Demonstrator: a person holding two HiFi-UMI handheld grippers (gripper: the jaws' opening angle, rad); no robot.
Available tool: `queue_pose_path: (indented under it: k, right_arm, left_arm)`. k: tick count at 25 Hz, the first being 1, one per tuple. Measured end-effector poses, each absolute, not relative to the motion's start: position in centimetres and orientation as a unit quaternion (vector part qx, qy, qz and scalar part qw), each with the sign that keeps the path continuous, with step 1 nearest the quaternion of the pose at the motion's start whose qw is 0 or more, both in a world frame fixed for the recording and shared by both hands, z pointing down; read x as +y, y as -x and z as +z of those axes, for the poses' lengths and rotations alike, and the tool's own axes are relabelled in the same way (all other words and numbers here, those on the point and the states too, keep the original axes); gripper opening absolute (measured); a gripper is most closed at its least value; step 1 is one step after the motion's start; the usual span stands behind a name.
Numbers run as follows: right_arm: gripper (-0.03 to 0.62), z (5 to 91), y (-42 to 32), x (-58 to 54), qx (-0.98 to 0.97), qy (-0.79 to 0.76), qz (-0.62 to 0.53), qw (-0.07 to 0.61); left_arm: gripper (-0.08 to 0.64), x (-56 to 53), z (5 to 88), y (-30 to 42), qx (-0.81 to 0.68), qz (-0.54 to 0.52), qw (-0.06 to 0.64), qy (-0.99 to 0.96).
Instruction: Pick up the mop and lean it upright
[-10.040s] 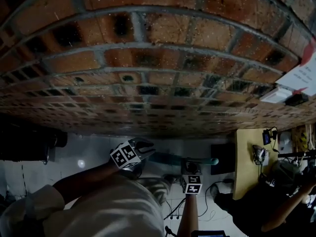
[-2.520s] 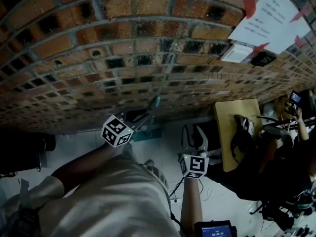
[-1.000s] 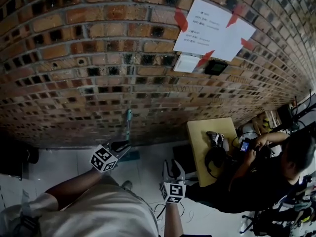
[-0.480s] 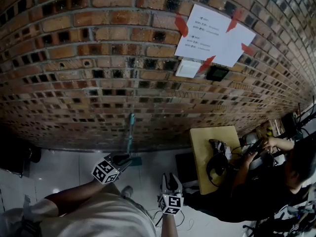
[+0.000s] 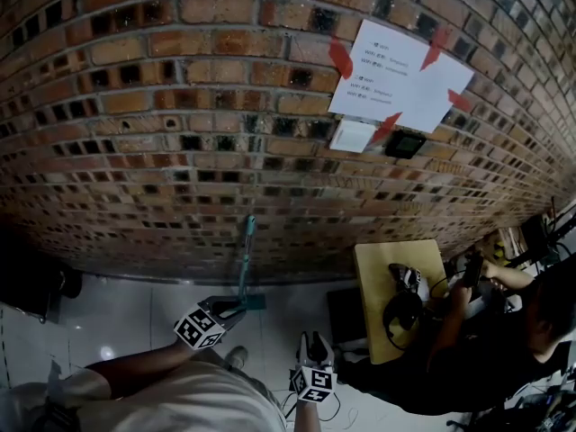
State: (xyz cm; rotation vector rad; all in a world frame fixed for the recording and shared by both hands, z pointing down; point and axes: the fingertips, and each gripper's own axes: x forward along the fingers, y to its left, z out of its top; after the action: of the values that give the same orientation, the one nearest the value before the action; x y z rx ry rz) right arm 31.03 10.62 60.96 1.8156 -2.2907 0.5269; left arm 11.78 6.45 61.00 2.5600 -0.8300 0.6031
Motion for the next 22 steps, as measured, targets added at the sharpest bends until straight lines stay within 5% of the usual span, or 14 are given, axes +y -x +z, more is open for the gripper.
queue_pose_path:
  k: [10, 22]
  right_arm:
    - [0.110, 61.6, -28.6, 9.7, -0.763, -0.608, 0.198, 0.090]
    - [0.100, 60.5, -21.5, 5.4, -0.742, -0.634, 0.208, 0.064]
  left_arm:
    - [0.112, 6.6, 60.9, -11.3, -0.272, 0.214, 0.183, -0.920]
    - [0.103, 2.5, 60.2, -2.0, -0.265, 0.223, 0.188, -0.919]
